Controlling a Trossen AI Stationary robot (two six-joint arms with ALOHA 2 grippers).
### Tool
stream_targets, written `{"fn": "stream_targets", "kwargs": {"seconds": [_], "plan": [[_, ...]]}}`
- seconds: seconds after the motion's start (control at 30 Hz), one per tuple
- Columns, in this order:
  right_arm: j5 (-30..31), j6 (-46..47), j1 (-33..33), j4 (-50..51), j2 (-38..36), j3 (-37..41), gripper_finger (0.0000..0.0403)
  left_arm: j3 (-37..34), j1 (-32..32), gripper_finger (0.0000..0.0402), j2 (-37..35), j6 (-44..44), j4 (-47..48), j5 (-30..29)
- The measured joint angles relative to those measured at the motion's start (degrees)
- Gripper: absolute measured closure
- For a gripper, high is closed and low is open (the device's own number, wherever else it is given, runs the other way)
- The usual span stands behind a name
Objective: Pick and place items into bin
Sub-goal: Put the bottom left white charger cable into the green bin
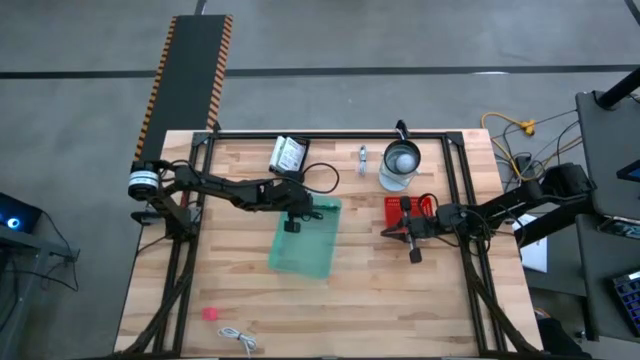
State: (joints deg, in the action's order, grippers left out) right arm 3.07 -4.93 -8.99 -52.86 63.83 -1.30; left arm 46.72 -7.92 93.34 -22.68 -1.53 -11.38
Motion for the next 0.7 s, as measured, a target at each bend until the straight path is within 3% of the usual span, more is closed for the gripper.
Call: {"fn": "stream_targets", "kwargs": {"seconds": [0.4, 0.7], "plan": [[-0.02, -0.01, 0.02, 0.0, 0.0, 0.0, 0.0394, 0.33, 0.71, 0.0248, -0.04, -0.09, -0.22, 0.0], [0.0, 0.0, 0.02, -0.02, 0.0, 0.0, 0.0394, 0.35, 1.4, 0.0246, -1.23, -1.66, -1.0, 0.08]]}}
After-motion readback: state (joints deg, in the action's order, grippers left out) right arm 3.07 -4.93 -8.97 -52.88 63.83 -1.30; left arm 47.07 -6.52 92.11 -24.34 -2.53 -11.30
